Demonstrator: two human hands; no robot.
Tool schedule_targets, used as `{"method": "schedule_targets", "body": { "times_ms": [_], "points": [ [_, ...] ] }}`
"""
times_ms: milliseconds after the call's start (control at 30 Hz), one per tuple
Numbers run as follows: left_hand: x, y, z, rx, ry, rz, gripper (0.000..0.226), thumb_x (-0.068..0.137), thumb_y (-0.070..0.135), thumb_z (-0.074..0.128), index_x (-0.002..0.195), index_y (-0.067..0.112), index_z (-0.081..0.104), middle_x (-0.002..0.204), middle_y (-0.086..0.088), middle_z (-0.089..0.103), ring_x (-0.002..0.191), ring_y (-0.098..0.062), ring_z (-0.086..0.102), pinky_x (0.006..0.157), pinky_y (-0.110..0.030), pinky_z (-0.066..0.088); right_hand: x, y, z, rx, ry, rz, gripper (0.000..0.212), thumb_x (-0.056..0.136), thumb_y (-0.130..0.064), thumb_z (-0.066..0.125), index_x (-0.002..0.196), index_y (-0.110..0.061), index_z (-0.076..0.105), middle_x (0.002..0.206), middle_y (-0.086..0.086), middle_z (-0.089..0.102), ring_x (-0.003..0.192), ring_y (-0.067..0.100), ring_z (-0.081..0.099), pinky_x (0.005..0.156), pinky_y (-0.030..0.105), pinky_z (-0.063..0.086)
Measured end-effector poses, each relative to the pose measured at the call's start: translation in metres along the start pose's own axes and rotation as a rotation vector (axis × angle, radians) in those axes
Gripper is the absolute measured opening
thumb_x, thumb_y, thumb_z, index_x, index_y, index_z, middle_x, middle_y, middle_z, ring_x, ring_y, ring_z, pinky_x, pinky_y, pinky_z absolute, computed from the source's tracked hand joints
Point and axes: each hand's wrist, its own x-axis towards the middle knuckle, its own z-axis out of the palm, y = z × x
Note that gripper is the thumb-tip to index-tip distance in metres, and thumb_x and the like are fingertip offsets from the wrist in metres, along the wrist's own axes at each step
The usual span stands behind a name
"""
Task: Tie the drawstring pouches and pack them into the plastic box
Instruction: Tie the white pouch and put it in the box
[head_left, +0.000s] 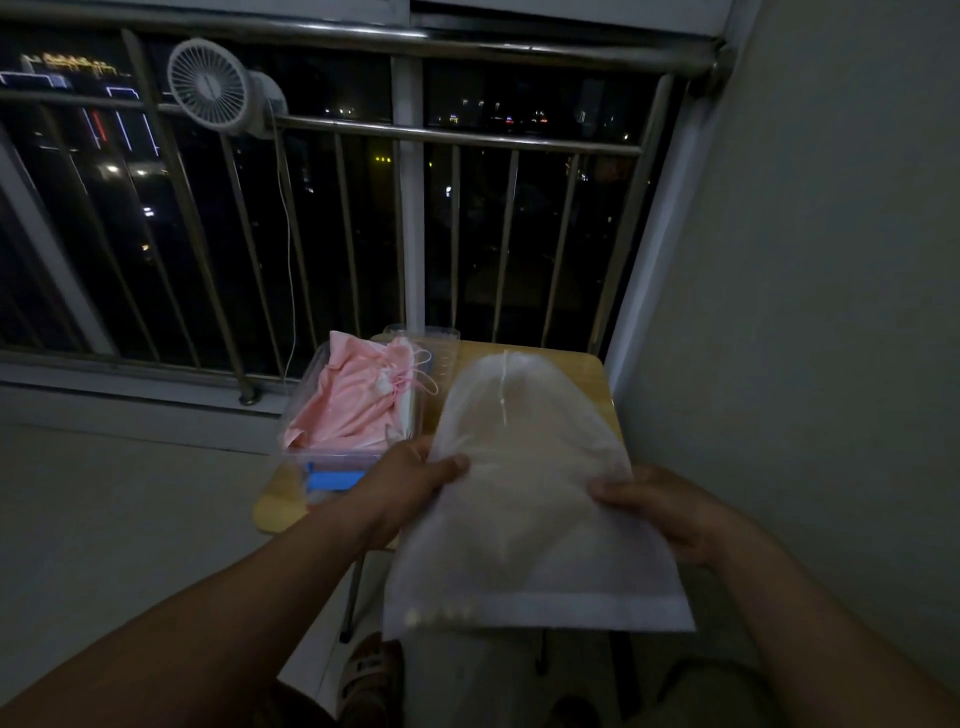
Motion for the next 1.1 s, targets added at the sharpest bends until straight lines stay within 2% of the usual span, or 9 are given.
{"method": "schedule_targets", "body": {
  "times_ms": [133,267,500,600,667,733,833,1000,1100],
  "points": [
    [-0.002,0.003,-0.016,-0.12,-0.207,-0.071,0.037,0.098,0.026,0.067,0.132,0.011,0.065,0.126,-0.019,0.07,0.116,-0.038,0.068,0.101,-0.056,0.053,0.008,0.007,-0.004,0.01,0.094,-0.023,0.031,0.096,-0.014,0.067,0.125,-0.004,0.07,0.117,0.022,0.074,0.113,0.044,0.067,0.105,0.059,0.049],
    [-0.004,0.007,-0.019,-0.215,-0.267,-0.019,0.034,0.1,0.009,0.056,0.133,0.013,0.065,0.128,-0.02,0.069,0.113,-0.036,0.068,0.097,-0.051,0.057,0.006,0.011,-0.007,0.189,0.072,-0.084,0.03,0.096,-0.005,0.058,0.123,-0.011,0.07,0.112,0.021,0.075,0.102,0.039,0.07,0.086,0.046,0.059],
    [-0.01,0.015,-0.013,0.009,-0.082,0.074,0.045,0.093,-0.006,0.044,0.059,0.016,0.062,0.073,-0.008,0.064,0.069,-0.025,0.061,0.063,-0.031,0.053,0.006,0.027,-0.013,0.273,0.002,-0.201,0.047,0.086,0.015,0.04,0.055,-0.014,0.06,0.076,0.015,0.053,0.072,0.026,0.055,0.058,0.026,0.052],
    [-0.011,0.022,-0.013,0.165,-0.087,0.109,0.04,0.091,-0.003,0.045,0.058,0.017,0.058,0.073,-0.001,0.062,0.076,-0.019,0.059,0.07,-0.03,0.052,0.005,0.023,-0.019,0.283,-0.124,-0.143,0.008,0.072,-0.017,0.07,0.071,-0.011,0.065,0.086,0.015,0.062,0.08,0.027,0.062,0.072,0.034,0.052],
    [-0.011,0.029,-0.012,0.214,-0.128,0.114,0.043,0.09,-0.007,0.042,0.057,0.016,0.057,0.067,0.002,0.059,0.068,-0.012,0.057,0.065,-0.024,0.05,0.01,0.018,-0.02,0.159,-0.079,-0.103,0.032,0.071,-0.039,0.071,0.083,-0.01,0.066,0.106,0.015,0.073,0.103,0.031,0.066,0.086,0.042,0.048],
    [-0.011,0.038,-0.009,0.256,-0.182,0.128,0.044,0.091,-0.008,0.041,0.058,0.015,0.057,0.066,0.001,0.056,0.067,-0.011,0.055,0.069,-0.025,0.049,0.011,0.006,-0.009,-0.228,0.016,-0.152,0.051,0.072,-0.058,0.073,0.105,-0.019,0.069,0.123,0.001,0.072,0.12,0.022,0.062,0.095,0.041,0.045],
    [-0.013,0.049,-0.003,0.243,-0.206,0.158,0.036,0.092,-0.001,0.044,0.062,0.015,0.056,0.074,-0.002,0.06,0.076,-0.019,0.058,0.077,-0.034,0.051,0.009,-0.007,0.018,-0.63,-0.194,-0.119,0.081,0.066,-0.067,0.085,0.136,-0.038,0.056,0.132,-0.016,0.063,0.122,0.005,0.059,0.107,0.035,0.047],
    [-0.02,0.059,-0.01,-0.136,-0.142,0.107,0.007,0.085,0.012,0.057,0.084,0.009,0.063,0.107,-0.025,0.065,0.093,-0.039,0.064,0.084,-0.049,0.058,0.012,-0.002,0.02,-0.482,-0.075,-0.19,0.05,0.07,-0.051,0.085,0.109,-0.022,0.076,0.109,0.002,0.078,0.104,0.028,0.072,0.103,0.057,0.052],
    [-0.022,0.05,-0.024,-0.345,-0.147,-0.023,0.046,0.096,0.047,0.06,0.126,0.013,0.069,0.13,-0.02,0.068,0.12,-0.044,0.063,0.102,-0.06,0.05,0.011,-0.016,0.022,-0.373,0.002,-0.241,0.039,0.076,-0.041,0.083,0.104,-0.016,0.073,0.106,0.011,0.076,0.101,0.037,0.07,0.097,0.056,0.055]
  ]
}}
